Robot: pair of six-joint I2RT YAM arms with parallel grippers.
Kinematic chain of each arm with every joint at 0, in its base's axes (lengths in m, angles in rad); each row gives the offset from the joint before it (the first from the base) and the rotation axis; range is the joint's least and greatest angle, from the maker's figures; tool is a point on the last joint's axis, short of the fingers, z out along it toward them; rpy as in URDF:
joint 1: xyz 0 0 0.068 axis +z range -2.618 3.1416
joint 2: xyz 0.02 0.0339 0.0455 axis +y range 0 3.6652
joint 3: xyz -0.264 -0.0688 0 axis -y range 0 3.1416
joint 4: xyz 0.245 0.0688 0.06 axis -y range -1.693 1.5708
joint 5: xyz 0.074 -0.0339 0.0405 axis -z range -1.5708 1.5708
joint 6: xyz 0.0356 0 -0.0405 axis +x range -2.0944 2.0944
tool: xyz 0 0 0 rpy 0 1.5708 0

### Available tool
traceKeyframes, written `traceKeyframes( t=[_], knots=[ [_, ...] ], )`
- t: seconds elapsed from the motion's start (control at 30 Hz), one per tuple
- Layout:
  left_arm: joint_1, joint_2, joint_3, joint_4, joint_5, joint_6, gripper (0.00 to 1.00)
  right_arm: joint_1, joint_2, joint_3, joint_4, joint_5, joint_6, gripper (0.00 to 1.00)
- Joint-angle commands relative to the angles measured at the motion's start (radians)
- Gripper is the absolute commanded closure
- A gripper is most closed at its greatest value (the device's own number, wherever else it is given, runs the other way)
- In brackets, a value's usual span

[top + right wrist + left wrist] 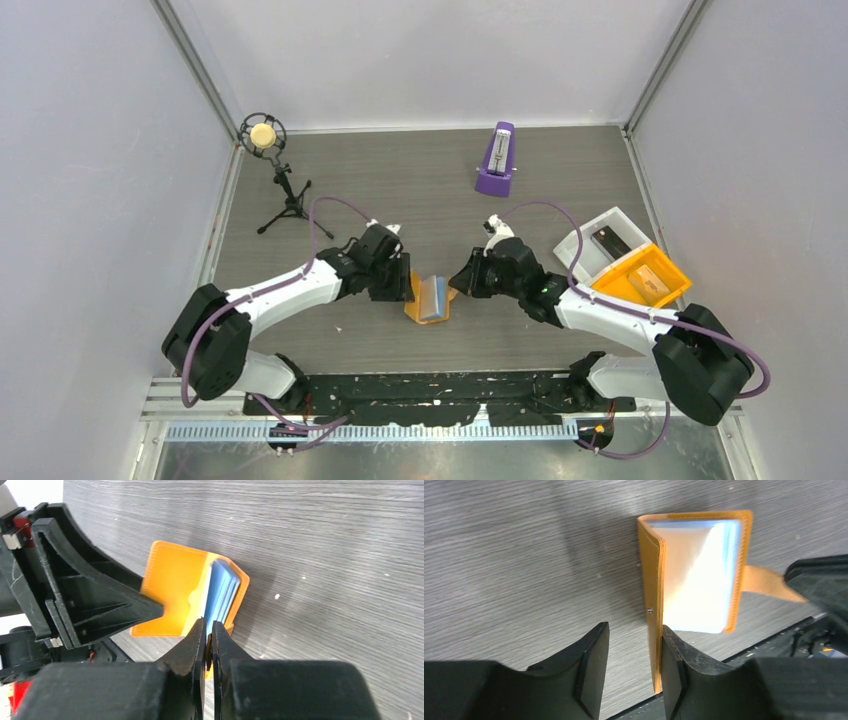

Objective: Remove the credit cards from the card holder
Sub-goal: Open the card holder at the center of the board.

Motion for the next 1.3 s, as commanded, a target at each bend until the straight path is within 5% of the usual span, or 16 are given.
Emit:
traceKeyframes(
  t=[0.0, 0.13, 0.27, 0.53, 0.8, 1.27],
  knots=[
    [0.009, -0.034, -0.049, -0.047, -0.06, 0.031, 0.59, -0.023, 0.019, -0.025, 0.002, 0.032, -0.054, 0.94],
    [0.011, -0.031, -0.087, -0.034, -0.059, 0.024, 0.71, -0.025, 0.048, -0.046, 0.045, 0.034, -0.06, 0.89],
    [0.01, -0.038, -0.107, 0.004, -0.017, 0.01, 0.82, -0.031, 0.072, 0.005, -0.014, 0.028, -0.089, 0.68],
    [0.01, -0.069, -0.161, 0.087, 0.019, -0.057, 0.85, -0.005, -0.072, 0.136, -0.244, 0.053, -0.05, 0.37],
    [0.01, -0.064, -0.21, 0.195, 0.085, -0.119, 1.0, 0.065, -0.084, 0.167, -0.253, 0.106, -0.01, 0.35],
    [0.01, -0.067, -0.233, 0.209, 0.065, -0.132, 1.0, 0.085, 0.128, 0.064, -0.009, -0.013, 0.09, 0.37]
  ],
)
